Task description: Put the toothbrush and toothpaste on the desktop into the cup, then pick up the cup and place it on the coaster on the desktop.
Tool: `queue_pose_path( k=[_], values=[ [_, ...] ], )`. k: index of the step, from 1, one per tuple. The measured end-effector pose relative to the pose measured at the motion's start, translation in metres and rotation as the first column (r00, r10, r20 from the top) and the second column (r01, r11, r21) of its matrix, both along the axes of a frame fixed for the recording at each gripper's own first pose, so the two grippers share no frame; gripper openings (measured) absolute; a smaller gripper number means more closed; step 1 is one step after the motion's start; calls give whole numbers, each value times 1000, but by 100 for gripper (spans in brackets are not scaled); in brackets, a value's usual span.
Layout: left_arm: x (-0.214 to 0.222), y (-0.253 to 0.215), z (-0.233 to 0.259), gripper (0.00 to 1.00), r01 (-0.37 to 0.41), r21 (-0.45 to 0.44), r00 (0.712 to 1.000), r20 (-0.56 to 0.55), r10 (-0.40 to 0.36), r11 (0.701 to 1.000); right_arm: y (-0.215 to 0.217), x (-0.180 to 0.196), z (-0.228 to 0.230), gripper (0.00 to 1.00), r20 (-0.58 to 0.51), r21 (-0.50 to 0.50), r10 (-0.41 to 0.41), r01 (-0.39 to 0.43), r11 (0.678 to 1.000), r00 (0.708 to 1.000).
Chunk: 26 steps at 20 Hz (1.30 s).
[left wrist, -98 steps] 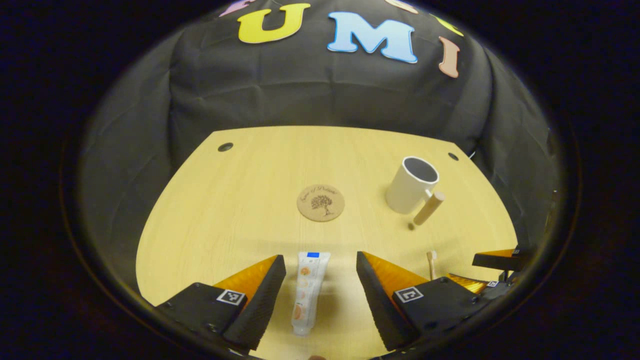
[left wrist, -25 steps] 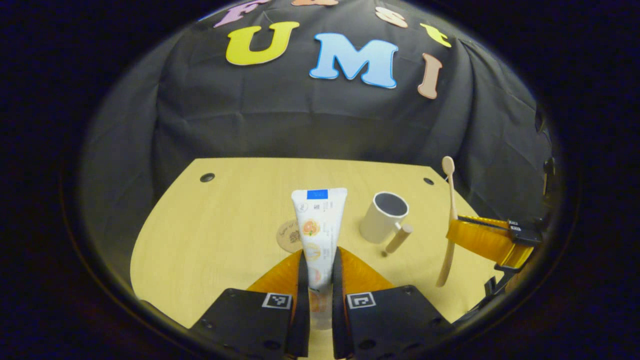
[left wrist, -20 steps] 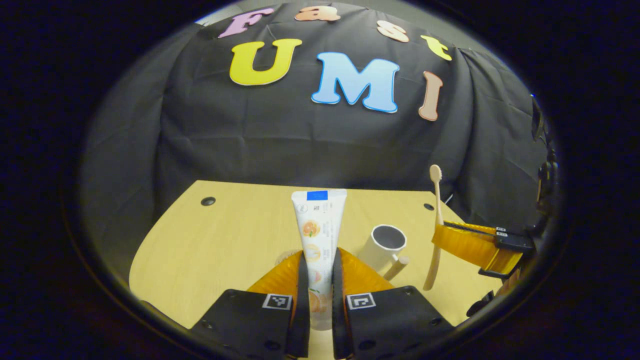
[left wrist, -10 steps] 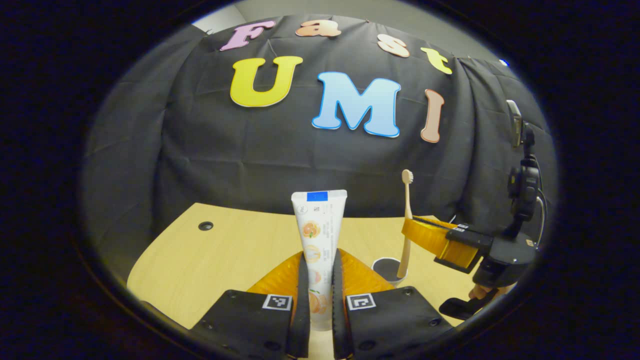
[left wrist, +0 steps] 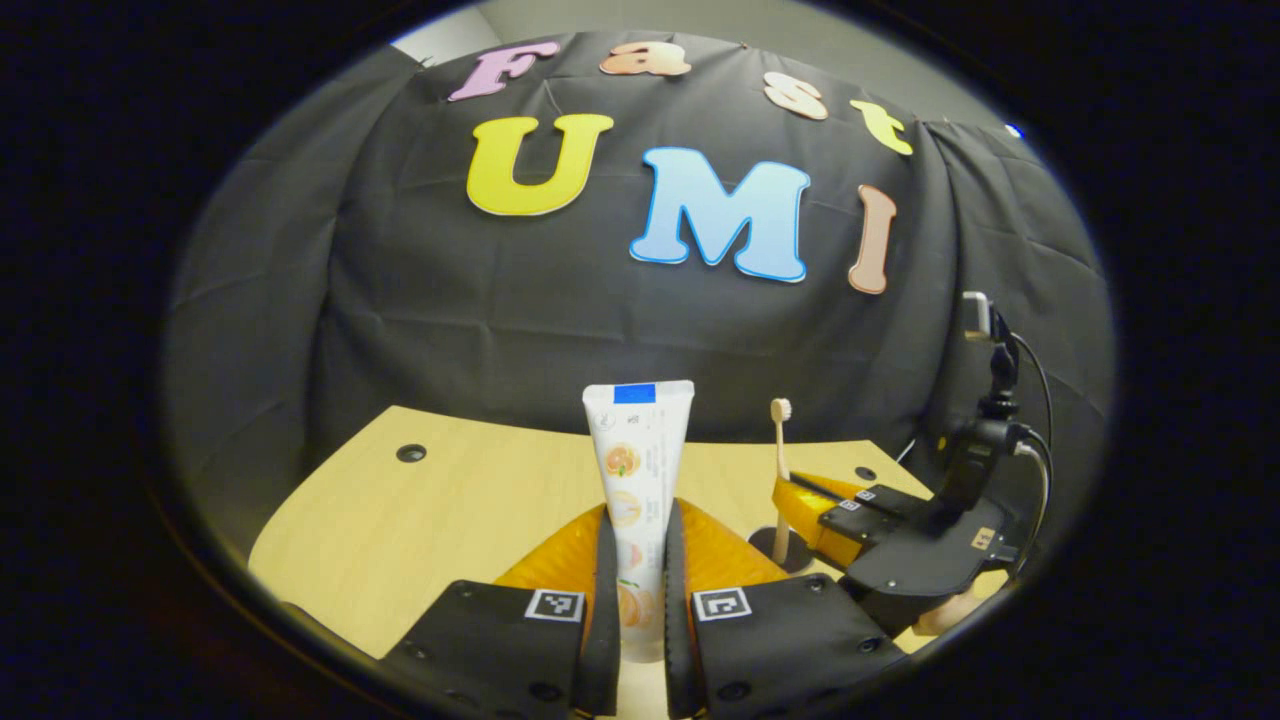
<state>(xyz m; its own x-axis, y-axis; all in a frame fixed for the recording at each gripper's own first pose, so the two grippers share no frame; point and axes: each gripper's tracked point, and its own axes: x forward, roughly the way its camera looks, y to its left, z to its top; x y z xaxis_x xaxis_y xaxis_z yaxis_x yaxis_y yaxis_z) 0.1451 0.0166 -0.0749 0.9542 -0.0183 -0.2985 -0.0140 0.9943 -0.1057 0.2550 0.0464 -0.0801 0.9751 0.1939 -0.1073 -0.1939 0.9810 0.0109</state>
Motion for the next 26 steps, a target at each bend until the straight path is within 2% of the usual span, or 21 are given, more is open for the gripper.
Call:
queue_pose_path(
  k=[3, 4, 5, 6, 8, 9, 11, 12, 13, 16, 21, 26],
  values=[
    [1, -3, -1, 25, 3, -2, 1000, -4, -3, 1000, 2, -2, -10, 3, -16, -56, 1, -2, 998, 1000],
    [1, -5, -1, 24, 2, -4, 1000, -3, -2, 1000, 2, -4, -12, 8, -24, -63, 4, -5, 998, 1000],
    [2, -5, -1, 24, 3, -5, 1000, -3, -3, 1000, 2, -4, -14, 4, -31, -64, 3, -5, 998, 1000],
    [1, -5, -1, 25, 4, -5, 1000, -5, -4, 1000, 2, -5, -15, 4, -36, -60, 5, -7, 998, 999],
    [3, -8, -3, 25, 6, -11, 1000, -7, -6, 1000, 7, -9, -18, 11, -61, -34, 31, -33, 999, 998],
    [3, -8, -4, 24, 3, -13, 1000, -10, -4, 1000, 7, -11, -21, 27, -72, -32, 32, -35, 999, 997],
    [6, -11, -5, 25, 2, -20, 1000, -15, -3, 1000, 6, -15, -22, 51, -78, -33, 37, -40, 999, 996],
    [5, -12, -7, 26, 5, -25, 1000, -17, -6, 1000, 5, -18, -22, 56, -81, -34, 40, -43, 999, 996],
    [5, -12, -9, 24, 5, -28, 1000, -19, -5, 1000, 4, -21, -20, 70, -83, -32, 43, -46, 998, 996],
    [9, -14, -10, 26, 3, -37, 1000, -18, -4, 999, 0, -32, -12, 84, -71, -28, 54, -56, 998, 996],
    [17, -21, -17, 24, 1, -55, 1000, -27, -2, 999, -4, -49, 18, 86, -15, 17, 72, -72, 997, 997],
    [27, -35, -19, 24, 12, -67, 1000, -22, -13, 998, -21, -62, 56, 84, 56, 59, 55, -58, 997, 997]
  ],
)
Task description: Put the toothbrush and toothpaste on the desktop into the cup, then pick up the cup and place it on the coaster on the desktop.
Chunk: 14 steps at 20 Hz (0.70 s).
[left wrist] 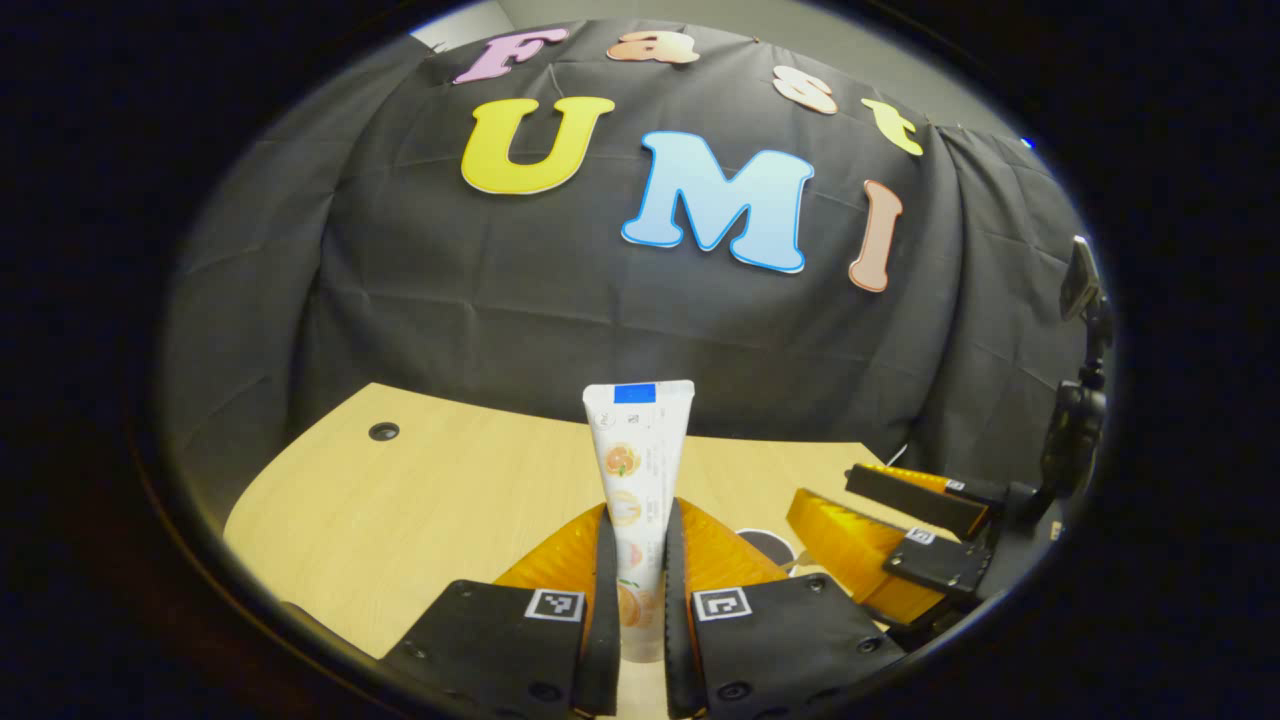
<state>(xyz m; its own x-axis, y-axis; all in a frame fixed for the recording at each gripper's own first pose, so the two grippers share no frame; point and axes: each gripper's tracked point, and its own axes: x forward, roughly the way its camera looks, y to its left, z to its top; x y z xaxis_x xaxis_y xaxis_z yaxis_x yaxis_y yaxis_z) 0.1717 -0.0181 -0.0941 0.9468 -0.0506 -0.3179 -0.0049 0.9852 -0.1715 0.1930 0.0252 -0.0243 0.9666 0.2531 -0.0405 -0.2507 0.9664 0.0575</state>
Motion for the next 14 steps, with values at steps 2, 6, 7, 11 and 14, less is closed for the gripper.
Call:
queue_pose_path(
  k=[2, 6, 7, 11, 14],
  values=[
    [6, -8, 0, 25, 10, -7, 1000, 11, -10, 1000, -11, -3, 13, 86, 24, 6, -14, 14, 1000, 1000],
    [25, -24, 3, 25, 38, -35, 998, 59, -36, 999, -35, -10, 25, 86, 50, -3, -54, 54, 999, 997],
    [30, -28, 4, 25, 46, -39, 997, 69, -44, 998, -41, -12, 27, 88, 50, -4, -62, 62, 998, 997],
    [53, -44, 8, 25, 85, -75, 988, 133, -74, 994, -65, -20, 29, 86, 44, 8, -109, 109, 994, 993],
    [75, -53, 12, 25, 104, -115, 976, 203, -79, 988, -80, -29, 30, 86, 37, 20, -146, 145, 989, 989]
  ],
)
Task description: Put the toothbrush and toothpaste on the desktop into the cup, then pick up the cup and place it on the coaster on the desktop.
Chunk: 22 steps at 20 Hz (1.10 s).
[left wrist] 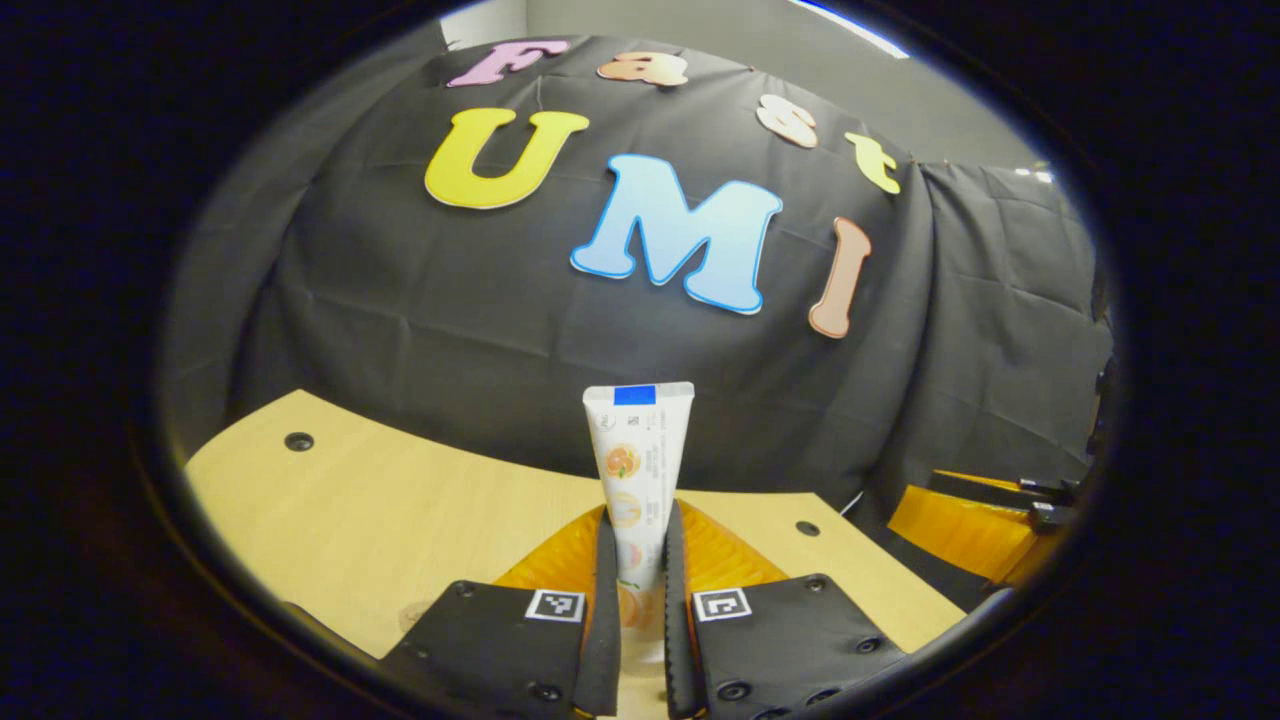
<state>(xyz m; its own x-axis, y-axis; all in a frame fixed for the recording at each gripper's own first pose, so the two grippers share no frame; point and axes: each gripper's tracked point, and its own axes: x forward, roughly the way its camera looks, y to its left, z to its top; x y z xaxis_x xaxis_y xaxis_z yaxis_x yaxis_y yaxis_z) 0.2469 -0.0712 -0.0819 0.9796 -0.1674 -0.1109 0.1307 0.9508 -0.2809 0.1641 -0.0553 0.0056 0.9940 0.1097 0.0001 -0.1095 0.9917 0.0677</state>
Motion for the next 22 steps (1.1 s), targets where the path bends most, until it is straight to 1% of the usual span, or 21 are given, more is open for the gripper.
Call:
queue_pose_path(
  k=[3, 8, 10, 12, 15, 19, 22],
  values=[
    [18, -11, -5, 24, 15, -22, 999, 41, -15, 1000, -11, -9, -1, 86, -10, -1, -29, 29, 1000, 1000],
    [29, -33, -24, 25, 52, 21, 998, 45, -53, 998, -25, -19, -20, 86, -54, -15, -56, 55, 998, 997],
    [31, -42, -36, 25, 73, 43, 997, 36, -74, 996, -27, -20, -27, 86, -73, -7, -57, 56, 998, 996],
    [30, -48, -43, 26, 95, 47, 995, 28, -96, 994, -27, -20, -35, 86, -91, 3, -55, 55, 998, 994],
    [31, -50, -46, 24, 98, 47, 995, 25, -99, 994, -28, -19, -44, 86, -119, 8, -49, 50, 999, 992],
    [34, -49, -70, 25, 97, 50, 995, -21, -96, 994, -28, -19, -46, 86, -123, 13, -43, 45, 999, 991],
    [30, -51, -75, 26, 99, 59, 995, -33, -97, 993, -28, -20, -53, 86, -138, 11, -40, 42, 999, 990]
  ],
)
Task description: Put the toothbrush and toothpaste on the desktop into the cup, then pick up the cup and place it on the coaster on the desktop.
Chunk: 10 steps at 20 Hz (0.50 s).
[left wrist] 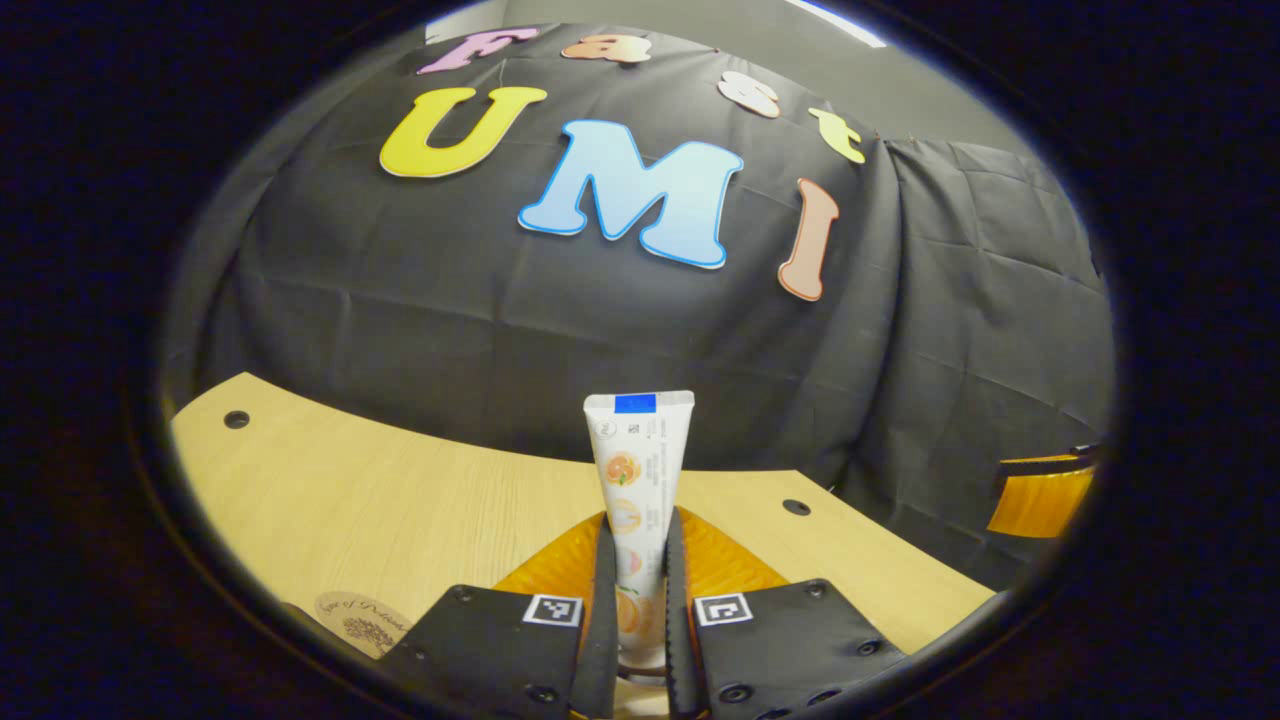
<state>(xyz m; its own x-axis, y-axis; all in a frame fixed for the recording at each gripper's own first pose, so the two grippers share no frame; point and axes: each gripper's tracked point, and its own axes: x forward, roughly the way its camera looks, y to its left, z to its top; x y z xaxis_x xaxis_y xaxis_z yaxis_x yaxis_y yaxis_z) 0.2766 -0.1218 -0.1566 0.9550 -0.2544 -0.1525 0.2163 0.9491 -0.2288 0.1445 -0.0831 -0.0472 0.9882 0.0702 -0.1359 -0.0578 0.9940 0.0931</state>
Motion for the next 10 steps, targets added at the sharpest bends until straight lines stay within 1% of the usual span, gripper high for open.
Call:
queue_pose_path(
  k=[1, 2, 3, 5, 6, 7, 8, 9, 10],
  values=[
    [-1, 0, 1, 27, -7, 8, 1000, 3, 7, 1000, 0, -1, -1, 86, -5, 2, 2, -2, 1000, 1000],
    [-5, -3, 5, 30, 5, 1, 1000, 12, -5, 1000, 0, 0, -2, 86, -9, 6, 3, -3, 1000, 1000],
    [-8, -2, 6, 29, 6, 3, 1000, 11, -6, 1000, 1, 0, -4, 86, -11, 9, 3, -3, 1000, 1000],
    [-7, -1, 5, 53, -1, 26, 1000, 9, 1, 1000, 3, 1, -4, 86, -15, 14, 6, -6, 1000, 1000],
    [-8, 3, 6, 58, -6, 33, 1000, 7, 6, 999, 4, 1, -4, 86, -15, 16, 9, -8, 1000, 1000],
    [-10, 3, 5, 82, -3, 27, 1000, 4, 3, 1000, 6, 1, -3, 86, -14, 16, 10, -10, 1000, 1000],
    [-14, 5, 8, 89, -10, 23, 1000, 8, 10, 1000, 7, 2, -3, 86, -14, 16, 13, -13, 1000, 1000],
    [-15, 6, 12, 92, -14, 18, 1000, 13, 14, 1000, 10, 1, -4, 86, -17, 17, 17, -16, 1000, 1000],
    [-15, 8, 15, 91, -17, 18, 1000, 16, 16, 1000, 12, 1, -4, 86, -19, 17, 20, -20, 1000, 1000]
  ],
)
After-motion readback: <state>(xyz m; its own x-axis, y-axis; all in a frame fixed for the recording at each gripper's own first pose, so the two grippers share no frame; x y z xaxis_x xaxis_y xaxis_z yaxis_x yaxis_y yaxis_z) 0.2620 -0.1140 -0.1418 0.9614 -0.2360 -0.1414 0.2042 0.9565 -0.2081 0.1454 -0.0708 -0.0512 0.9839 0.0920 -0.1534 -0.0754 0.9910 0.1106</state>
